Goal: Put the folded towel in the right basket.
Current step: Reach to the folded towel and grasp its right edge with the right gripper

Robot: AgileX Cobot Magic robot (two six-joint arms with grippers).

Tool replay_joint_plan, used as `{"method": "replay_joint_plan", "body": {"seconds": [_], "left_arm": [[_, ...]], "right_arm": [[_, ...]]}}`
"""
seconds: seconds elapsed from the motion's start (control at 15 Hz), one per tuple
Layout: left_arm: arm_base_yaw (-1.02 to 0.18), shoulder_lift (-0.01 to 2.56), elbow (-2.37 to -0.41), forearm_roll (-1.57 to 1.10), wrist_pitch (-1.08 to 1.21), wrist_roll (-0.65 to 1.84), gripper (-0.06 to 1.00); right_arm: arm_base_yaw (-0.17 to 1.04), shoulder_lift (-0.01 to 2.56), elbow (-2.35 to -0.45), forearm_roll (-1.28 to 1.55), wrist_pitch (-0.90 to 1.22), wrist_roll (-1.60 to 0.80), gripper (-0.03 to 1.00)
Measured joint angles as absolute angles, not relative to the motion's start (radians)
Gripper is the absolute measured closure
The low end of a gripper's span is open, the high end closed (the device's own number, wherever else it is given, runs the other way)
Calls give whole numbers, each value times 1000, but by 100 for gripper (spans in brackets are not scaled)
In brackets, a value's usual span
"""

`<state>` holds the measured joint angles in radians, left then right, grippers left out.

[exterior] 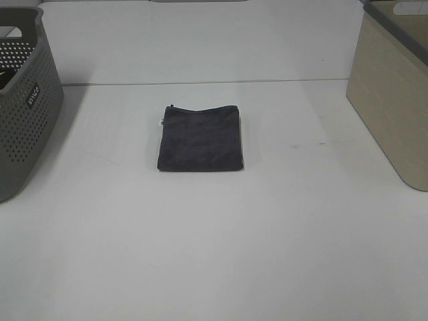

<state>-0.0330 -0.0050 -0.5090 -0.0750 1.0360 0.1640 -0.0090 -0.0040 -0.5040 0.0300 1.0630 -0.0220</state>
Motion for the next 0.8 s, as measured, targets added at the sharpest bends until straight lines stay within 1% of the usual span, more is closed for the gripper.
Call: {"method": "replay_joint_plan", "body": {"seconds": [0.8], "left_arm": [[-33,-5,-509,-75,1036,164,-4]], "right_arm": [[-9,-4,-504,30,1063,-22,29]]}}
